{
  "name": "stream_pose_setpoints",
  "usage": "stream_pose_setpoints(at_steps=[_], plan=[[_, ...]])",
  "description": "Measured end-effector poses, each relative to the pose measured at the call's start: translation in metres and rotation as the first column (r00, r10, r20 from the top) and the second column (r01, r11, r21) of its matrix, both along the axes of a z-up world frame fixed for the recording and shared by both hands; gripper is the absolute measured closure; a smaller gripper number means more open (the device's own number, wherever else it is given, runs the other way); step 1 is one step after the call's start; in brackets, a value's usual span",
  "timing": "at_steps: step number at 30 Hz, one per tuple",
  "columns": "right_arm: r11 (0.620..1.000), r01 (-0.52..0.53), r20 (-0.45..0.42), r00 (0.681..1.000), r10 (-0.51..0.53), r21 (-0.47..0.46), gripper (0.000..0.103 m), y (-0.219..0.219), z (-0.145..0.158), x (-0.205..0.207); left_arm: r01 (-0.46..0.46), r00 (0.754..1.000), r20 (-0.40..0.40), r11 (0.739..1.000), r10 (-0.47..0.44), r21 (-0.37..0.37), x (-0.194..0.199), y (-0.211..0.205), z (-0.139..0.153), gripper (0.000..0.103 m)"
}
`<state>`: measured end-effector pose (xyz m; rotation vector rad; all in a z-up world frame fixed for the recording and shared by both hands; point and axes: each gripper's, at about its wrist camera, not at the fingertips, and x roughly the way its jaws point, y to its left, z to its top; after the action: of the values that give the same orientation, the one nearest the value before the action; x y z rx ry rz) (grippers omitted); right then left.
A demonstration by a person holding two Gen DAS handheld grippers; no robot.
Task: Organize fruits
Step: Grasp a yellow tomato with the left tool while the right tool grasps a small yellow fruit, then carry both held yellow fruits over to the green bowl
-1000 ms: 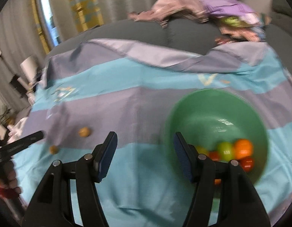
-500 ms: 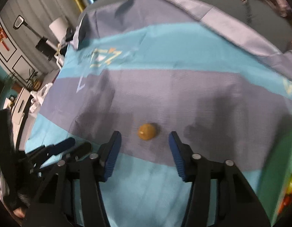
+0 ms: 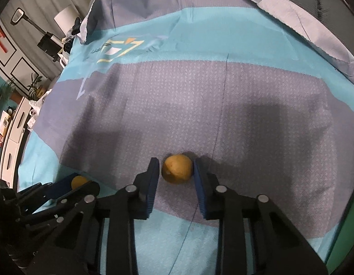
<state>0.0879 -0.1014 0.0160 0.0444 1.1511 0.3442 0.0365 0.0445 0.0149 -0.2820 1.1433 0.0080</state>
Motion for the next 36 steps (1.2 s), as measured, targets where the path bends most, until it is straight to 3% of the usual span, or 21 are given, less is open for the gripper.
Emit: stream_pose_setpoints(at_steps=[3, 11, 24, 36], plan=[[1.0, -0.005, 0.009, 1.0, 0.005, -0.01, 0.075, 0.001, -0.001, -0.001, -0.01, 1.0, 0.013, 1.0, 0.009, 0.023, -0.001, 0.0, -0.001, 0.075], [1.0, 0.001, 0.032, 0.999, -0.001, 0.017, 0.075, -0.003, 0.016, -0.01, 0.015, 0.999, 0.048, 1.0, -0.015, 0.008, -0.005, -0.006, 0.011, 0.075], [0.994, 0.092, 0.167, 0.981, -0.101, 0.061, 0.075, -0.041, 0.084, -0.05, 0.109, 0.974, 0.195, 0.993, -0.116, 0.044, -0.022, -0.033, 0.054, 0.075], [0.969, 0.237, 0.254, 0.936, -0.246, 0.065, 0.074, -0.102, 0.118, -0.107, 0.259, 0.918, 0.301, 0.965, -0.259, 0.04, -0.046, -0.081, 0.09, 0.075]])
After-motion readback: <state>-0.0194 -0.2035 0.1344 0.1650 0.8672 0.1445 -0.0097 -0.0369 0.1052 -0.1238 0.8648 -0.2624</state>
